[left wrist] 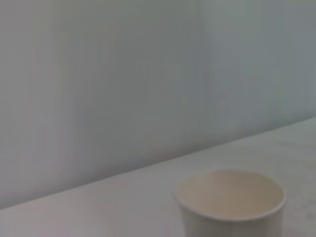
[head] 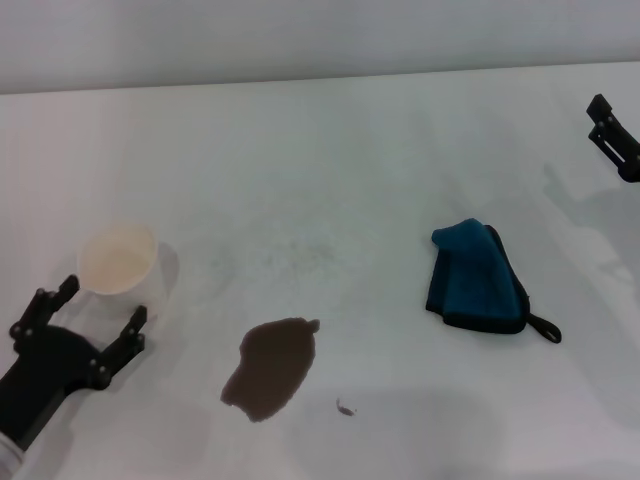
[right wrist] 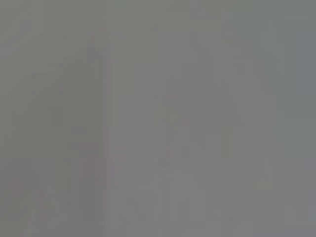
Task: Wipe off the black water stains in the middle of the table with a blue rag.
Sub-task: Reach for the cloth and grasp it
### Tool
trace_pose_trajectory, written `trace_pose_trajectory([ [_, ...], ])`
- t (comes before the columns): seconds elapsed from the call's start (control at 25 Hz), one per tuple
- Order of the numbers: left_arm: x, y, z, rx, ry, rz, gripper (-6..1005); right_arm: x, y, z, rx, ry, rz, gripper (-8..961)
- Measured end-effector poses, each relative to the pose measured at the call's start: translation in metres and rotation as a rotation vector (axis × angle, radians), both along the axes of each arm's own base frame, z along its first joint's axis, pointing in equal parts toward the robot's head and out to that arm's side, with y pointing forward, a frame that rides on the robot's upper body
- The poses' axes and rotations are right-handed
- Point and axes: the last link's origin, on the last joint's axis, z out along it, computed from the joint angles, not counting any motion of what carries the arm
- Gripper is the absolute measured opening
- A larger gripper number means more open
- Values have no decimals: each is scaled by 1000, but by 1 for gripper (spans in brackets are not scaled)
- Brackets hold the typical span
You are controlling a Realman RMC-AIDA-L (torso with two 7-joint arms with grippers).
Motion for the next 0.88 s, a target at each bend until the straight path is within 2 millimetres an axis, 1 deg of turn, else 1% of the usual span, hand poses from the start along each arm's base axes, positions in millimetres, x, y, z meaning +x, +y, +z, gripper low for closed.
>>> trace_pose_trajectory([
  [0.28, -11, -18, 8, 58, -39, 64, 890, 4, -3, 1, 4, 14, -21, 871],
  [0.36, -12, -19, 10, 73, -51, 76, 890, 7, -5, 2, 0, 36, -31, 870],
  [0.52, -12, -26, 29, 184, -188, 101, 890, 13, -12, 6, -10, 102, -56, 870],
  [0.72, -10, -23, 43, 272, -235, 95, 890, 22, -17, 19, -68, 268, -68, 870],
  [0.76, -10, -22, 45, 280, -238, 88, 890, 22, -17, 23, -94, 314, -63, 870],
  [0.88, -8, -18, 48, 296, -243, 76, 891, 20, -19, 33, -136, 368, -34, 869],
])
